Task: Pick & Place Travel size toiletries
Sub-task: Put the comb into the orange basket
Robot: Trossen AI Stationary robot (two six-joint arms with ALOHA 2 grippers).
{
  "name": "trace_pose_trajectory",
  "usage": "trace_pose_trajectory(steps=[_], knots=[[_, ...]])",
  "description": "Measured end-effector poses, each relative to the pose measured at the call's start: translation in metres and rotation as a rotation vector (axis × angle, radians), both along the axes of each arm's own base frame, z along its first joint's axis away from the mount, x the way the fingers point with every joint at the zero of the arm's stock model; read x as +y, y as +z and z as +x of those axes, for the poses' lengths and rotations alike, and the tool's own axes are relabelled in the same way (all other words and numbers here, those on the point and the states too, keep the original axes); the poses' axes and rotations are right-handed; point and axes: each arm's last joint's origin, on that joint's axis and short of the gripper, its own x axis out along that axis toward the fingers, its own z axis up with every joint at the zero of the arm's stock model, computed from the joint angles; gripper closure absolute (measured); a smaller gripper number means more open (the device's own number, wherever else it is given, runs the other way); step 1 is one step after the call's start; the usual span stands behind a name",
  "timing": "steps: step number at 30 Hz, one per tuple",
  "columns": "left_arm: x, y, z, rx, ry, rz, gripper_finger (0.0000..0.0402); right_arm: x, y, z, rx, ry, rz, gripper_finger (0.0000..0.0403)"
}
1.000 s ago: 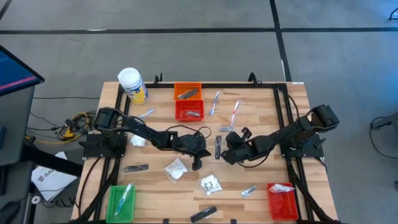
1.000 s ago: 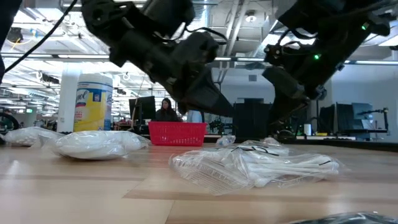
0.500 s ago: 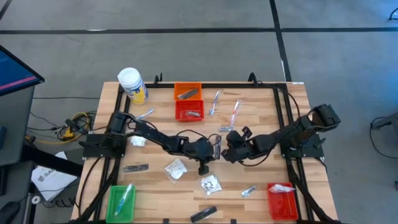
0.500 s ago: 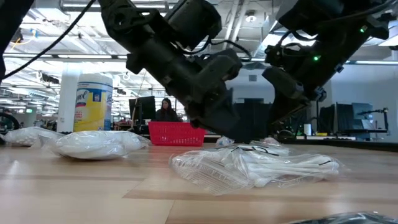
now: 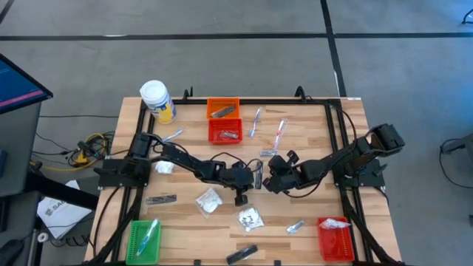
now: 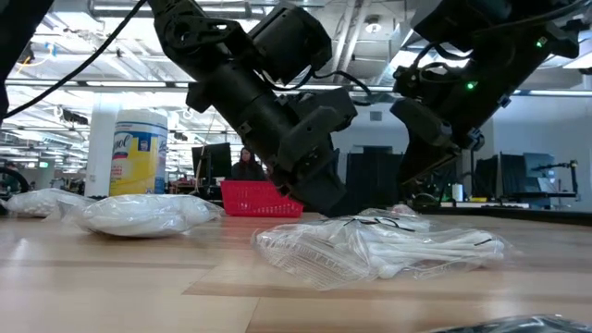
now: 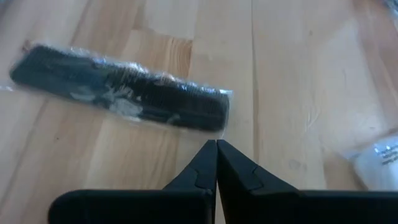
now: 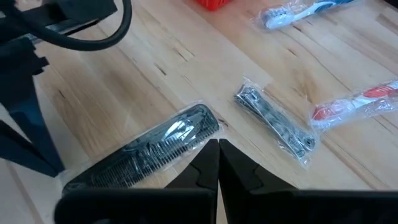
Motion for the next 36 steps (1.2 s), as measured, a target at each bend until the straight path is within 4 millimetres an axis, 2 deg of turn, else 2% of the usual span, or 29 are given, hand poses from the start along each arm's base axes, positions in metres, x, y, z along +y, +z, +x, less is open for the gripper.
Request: trace_pose_trajectory(steps=[9, 14, 19, 27, 36], knots=[[-0.005, 0.006, 0.004, -0.08, 0.0, 0.03, 0.0401, 0.0, 0.0, 0.0, -0.002, 0.0, 0.001, 0.0403], [-0.001, -0.009, 0.006, -0.052, 0.01, 0.035, 0.0401, 0.0, 0.0, 0.0, -0.003, 0.0, 0.001, 0.0403], [-0.001, -0.012, 0.006, -0.025, -0.026, 0.001, 0.0401, 0.0, 0.0, 0.0, 0.001, 0.003, 0.005, 0.0403], [0.0, 0.004, -0.014, 0.163, -0.114, 0.059, 0.0401, 0.0, -0.001, 0.0, 0.019, 0.019, 0.015, 0.0403], [-0.016, 0.014, -0.034, 0.295, -0.258, 0.173, 0.0401, 0.004, 0.0, 0.004, 0.019, 0.1, 0.06, 0.0403]])
